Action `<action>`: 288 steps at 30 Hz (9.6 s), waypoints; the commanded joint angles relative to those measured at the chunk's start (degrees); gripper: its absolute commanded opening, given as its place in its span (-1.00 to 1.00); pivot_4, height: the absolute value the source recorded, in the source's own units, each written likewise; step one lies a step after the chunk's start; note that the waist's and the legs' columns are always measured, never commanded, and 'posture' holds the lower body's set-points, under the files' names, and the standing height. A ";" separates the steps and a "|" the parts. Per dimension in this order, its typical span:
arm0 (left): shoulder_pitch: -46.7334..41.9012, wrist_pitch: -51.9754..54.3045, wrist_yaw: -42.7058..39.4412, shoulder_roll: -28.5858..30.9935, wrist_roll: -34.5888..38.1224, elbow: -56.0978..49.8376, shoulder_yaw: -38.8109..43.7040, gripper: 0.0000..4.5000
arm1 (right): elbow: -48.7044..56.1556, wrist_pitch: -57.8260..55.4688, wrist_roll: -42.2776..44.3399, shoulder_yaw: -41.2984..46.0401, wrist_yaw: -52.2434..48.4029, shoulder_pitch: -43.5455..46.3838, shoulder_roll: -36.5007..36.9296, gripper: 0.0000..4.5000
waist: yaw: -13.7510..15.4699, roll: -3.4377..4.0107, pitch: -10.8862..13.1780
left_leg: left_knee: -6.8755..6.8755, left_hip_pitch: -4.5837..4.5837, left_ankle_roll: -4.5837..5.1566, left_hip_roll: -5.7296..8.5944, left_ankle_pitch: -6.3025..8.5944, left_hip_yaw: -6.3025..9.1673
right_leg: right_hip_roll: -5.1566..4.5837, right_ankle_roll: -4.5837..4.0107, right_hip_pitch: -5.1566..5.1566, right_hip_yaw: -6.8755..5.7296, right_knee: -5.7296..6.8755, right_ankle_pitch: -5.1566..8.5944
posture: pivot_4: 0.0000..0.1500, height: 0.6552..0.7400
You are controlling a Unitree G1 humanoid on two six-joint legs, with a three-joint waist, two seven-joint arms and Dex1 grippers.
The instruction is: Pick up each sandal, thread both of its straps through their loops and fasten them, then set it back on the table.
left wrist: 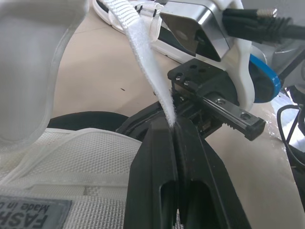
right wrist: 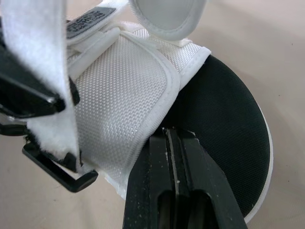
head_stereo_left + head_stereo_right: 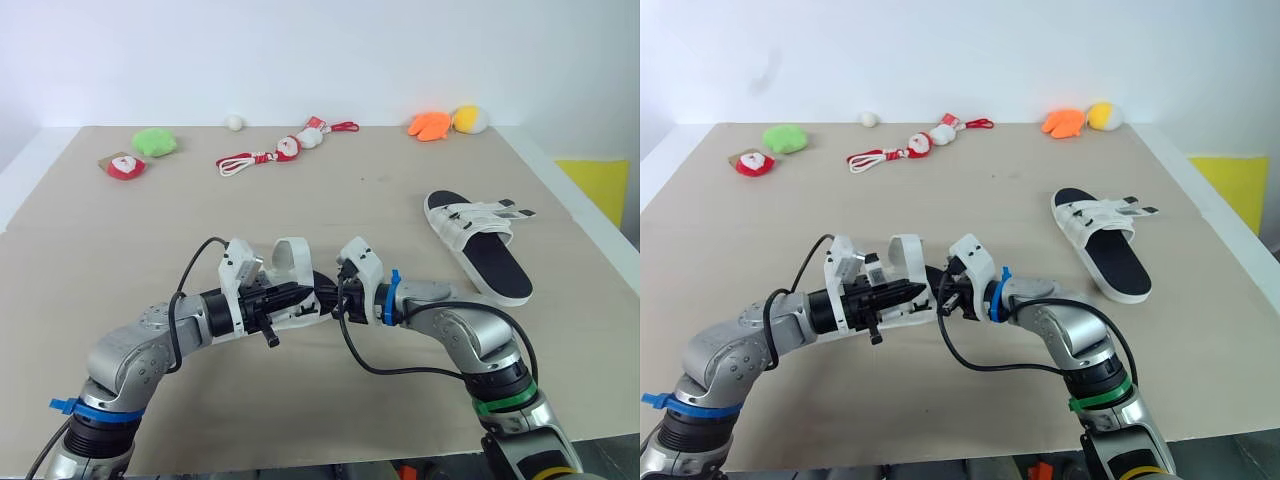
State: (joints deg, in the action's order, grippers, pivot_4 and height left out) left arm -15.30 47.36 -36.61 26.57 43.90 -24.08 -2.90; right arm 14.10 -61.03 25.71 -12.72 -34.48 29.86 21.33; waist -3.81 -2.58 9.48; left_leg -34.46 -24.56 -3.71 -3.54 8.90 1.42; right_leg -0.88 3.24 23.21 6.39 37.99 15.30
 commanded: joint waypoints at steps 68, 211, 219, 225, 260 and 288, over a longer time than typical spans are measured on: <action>-6.10 -2.22 -4.79 -0.16 0.88 3.10 2.12 -0.06 | -3.68 0.15 -1.61 -1.29 1.19 -0.13 0.68 -1.00 | -0.49 0.13 -0.08 | 0.06 -0.03 0.04 0.00 0.07 0.04 | 0.04 -0.07 0.07 0.00 -0.01 0.08 | 1.00 1.00; 5.30 -106.58 -1.37 17.08 -68.99 16.68 -10.68 0.86 | -2.56 -1.72 -1.11 -3.30 0.43 -0.83 2.19 -1.00 | -0.35 0.51 -0.63 | 0.04 0.16 0.41 -0.34 0.62 -1.23 | -0.53 0.15 0.05 0.01 -0.80 -0.35 | 1.00 1.00; 4.34 -106.31 0.12 18.41 -70.24 18.17 -10.67 0.86 | -1.98 -1.85 -0.93 -3.40 1.28 -1.59 1.30 -1.00 | -0.34 0.52 -0.64 | 0.04 0.16 0.41 -0.34 0.62 -1.18 | -0.51 0.44 0.01 0.00 -0.76 -0.44 | 1.00 1.00; 2.60 -105.72 0.00 15.79 -71.79 17.27 -14.70 0.86 | -1.87 -2.10 -0.78 -3.09 1.14 -1.31 1.69 -1.00 | -0.33 0.53 -0.65 | 0.04 0.18 0.42 -0.34 0.61 -1.16 | -0.49 0.46 0.01 0.00 -0.72 -0.45 | 1.00 1.00; -1.27 -28.11 -25.52 36.54 14.98 -8.36 -12.55 -0.96 | -0.98 -3.05 -1.17 -2.00 1.88 -2.27 2.01 -1.00 | -0.31 0.51 -0.60 | -0.07 0.21 0.43 -0.33 0.61 -0.89 | -0.33 0.40 -0.03 -0.04 -0.42 -0.19 | 1.00 1.00; -10.85 -5.41 1.16 9.01 17.83 10.88 4.89 -0.96 | -0.34 -2.84 0.05 -2.46 3.40 -3.22 1.72 -1.00 | -0.20 0.48 -0.50 | -0.25 0.19 0.41 -0.26 0.51 -0.52 | -0.14 0.44 -0.02 -0.07 0.00 -0.12 | 1.00 1.00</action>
State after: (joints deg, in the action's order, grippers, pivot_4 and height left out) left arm -25.58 42.66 -36.17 35.73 62.05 -12.07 -1.48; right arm 16.38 -61.90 27.67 -13.66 -32.48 28.32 22.29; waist -4.00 -2.10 8.98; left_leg -34.71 -24.37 -3.29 -3.80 9.41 0.91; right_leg -1.02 3.67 23.19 6.32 37.98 15.17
